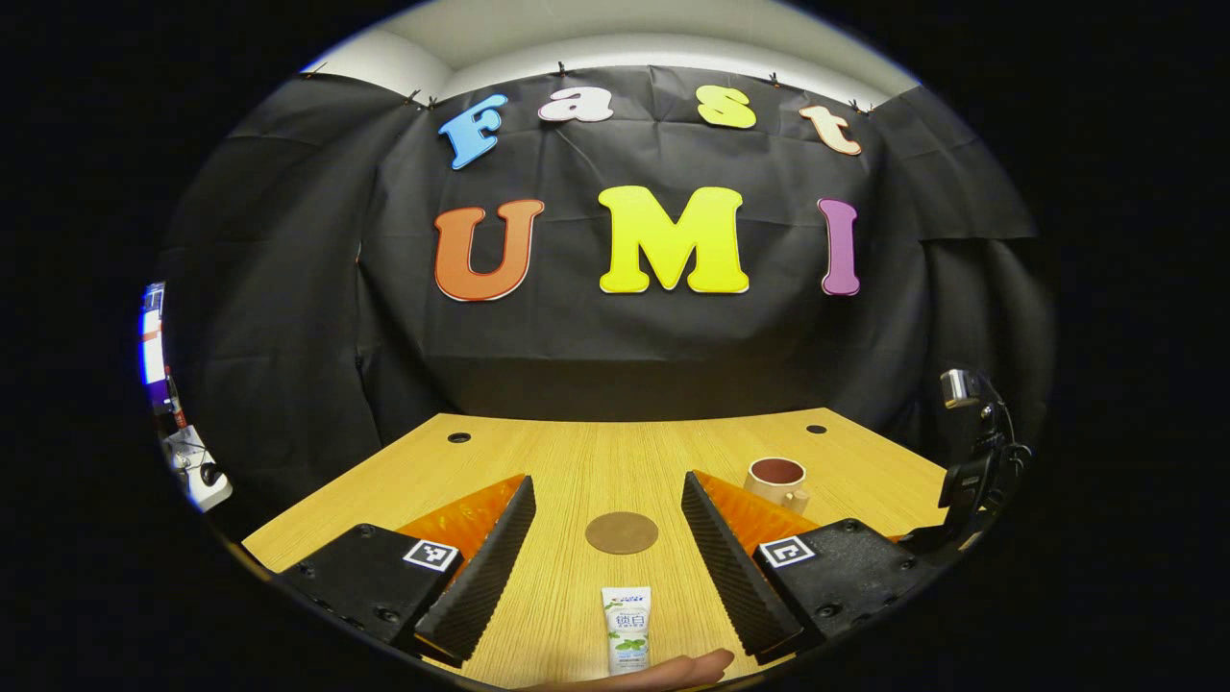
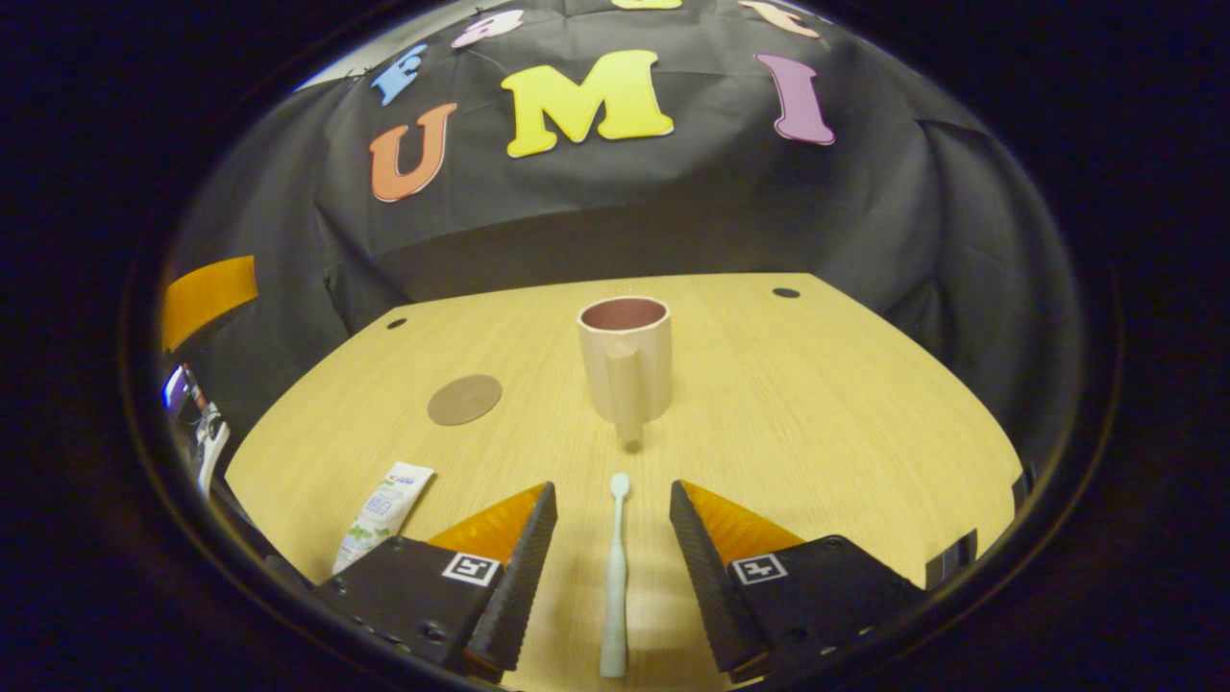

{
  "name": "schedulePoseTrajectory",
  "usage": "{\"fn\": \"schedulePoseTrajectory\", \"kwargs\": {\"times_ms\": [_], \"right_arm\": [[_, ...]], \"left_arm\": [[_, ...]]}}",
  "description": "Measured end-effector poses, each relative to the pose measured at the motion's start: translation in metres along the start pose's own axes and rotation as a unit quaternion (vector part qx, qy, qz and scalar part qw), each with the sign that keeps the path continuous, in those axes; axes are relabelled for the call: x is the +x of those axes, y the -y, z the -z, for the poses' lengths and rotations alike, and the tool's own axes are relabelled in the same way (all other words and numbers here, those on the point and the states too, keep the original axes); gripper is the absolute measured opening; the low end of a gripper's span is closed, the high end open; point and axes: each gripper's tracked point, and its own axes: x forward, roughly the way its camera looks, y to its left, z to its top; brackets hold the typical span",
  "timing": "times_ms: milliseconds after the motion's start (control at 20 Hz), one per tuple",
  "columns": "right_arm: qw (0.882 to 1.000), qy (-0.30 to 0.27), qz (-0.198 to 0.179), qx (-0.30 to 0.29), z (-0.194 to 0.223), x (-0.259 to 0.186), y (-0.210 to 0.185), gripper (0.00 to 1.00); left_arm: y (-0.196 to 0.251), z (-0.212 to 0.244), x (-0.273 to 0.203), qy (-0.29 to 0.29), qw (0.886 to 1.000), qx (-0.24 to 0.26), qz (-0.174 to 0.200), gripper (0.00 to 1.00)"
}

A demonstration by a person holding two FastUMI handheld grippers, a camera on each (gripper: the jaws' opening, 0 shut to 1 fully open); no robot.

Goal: Put the toothbrush and toothpaste on the desktop into the cup, then pick up the cup and place it on the coaster on the desktop.

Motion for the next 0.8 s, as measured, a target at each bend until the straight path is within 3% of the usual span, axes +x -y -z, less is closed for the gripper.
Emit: {"fn": "schedulePoseTrajectory", "kwargs": {"times_ms": [150,350,450,550,600,650,750,800], "right_arm": [[1.0,-0.015,0.011,-0.009,0.008,0.007,0.004,0.49],[0.999,-0.046,0.002,-0.005,0.02,0.012,-0.001,0.44],[0.998,-0.064,-0.005,-0.005,0.033,0.016,-0.005,0.29],[0.996,-0.086,-0.004,-0.004,0.043,0.017,-0.004,0.3],[0.996,-0.086,-0.017,0.005,0.045,0.018,-0.007,0.25],[0.996,-0.089,-0.019,0.01,0.044,0.02,-0.007,0.09],[0.996,-0.09,-0.023,0.012,0.046,0.025,-0.006,0.11],[0.995,-0.09,-0.029,0.011,0.043,0.022,-0.006,0.05]], "left_arm": [[-0.001,0.004,0.002,-0.007,1.0,0.0,-0.001,0.98],[-0.004,0.006,0.005,-0.011,1.0,-0.003,-0.003,0.98],[-0.004,0.012,0.008,-0.019,1.0,-0.008,-0.001,0.98],[-0.003,0.018,0.011,-0.031,0.999,-0.013,0.003,0.98],[-0.004,0.02,0.011,-0.036,0.999,-0.015,0.002,0.98],[-0.005,0.022,0.012,-0.039,0.999,-0.018,0.002,0.98],[-0.005,0.027,0.014,-0.046,0.999,-0.022,0.003,0.98],[-0.005,0.03,0.014,-0.051,0.998,-0.023,0.003,0.98]]}}
